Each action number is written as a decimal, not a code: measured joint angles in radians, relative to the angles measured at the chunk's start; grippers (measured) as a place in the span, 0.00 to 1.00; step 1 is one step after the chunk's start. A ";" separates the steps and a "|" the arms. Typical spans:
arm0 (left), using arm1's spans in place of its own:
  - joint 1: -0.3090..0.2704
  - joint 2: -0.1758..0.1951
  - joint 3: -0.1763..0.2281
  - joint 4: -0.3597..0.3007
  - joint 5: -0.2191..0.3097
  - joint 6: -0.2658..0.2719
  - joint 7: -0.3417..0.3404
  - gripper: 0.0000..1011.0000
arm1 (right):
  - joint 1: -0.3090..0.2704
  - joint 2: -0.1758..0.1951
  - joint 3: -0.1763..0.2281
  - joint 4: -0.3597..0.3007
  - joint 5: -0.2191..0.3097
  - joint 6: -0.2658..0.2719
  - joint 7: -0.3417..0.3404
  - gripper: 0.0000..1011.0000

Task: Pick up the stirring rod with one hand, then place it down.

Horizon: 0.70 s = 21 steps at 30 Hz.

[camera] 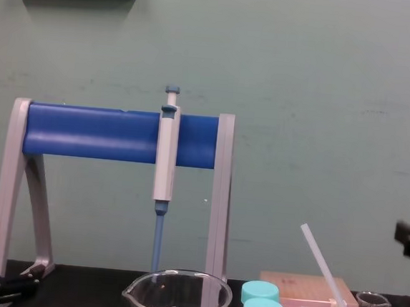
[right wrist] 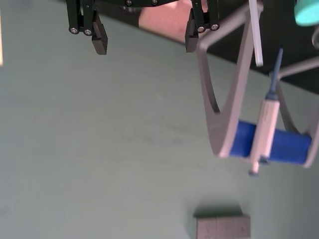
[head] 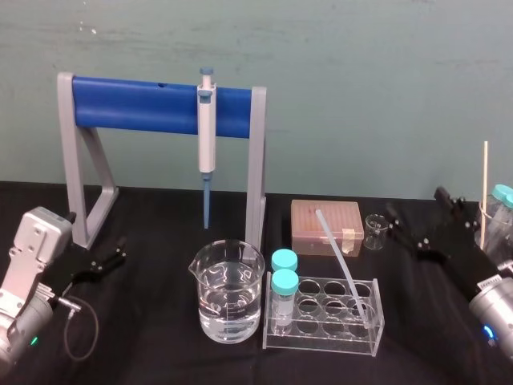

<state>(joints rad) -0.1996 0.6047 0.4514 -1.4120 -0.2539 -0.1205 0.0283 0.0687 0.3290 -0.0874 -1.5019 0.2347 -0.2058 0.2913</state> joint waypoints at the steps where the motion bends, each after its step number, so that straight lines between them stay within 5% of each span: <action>1: 0.000 0.000 0.000 0.000 0.000 0.000 0.000 0.99 | -0.003 0.000 0.002 0.001 0.002 0.012 0.000 0.99; 9: 0.000 0.000 0.000 0.000 0.000 0.000 0.000 0.99 | -0.009 0.006 0.001 0.024 0.006 0.101 0.001 0.99; 21: 0.000 0.000 0.000 0.000 0.000 0.000 0.000 0.99 | -0.009 0.006 0.001 0.023 0.006 0.098 0.001 0.99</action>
<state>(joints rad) -0.1995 0.6047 0.4514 -1.4120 -0.2539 -0.1205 0.0283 0.0593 0.3352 -0.0863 -1.4784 0.2407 -0.1073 0.2926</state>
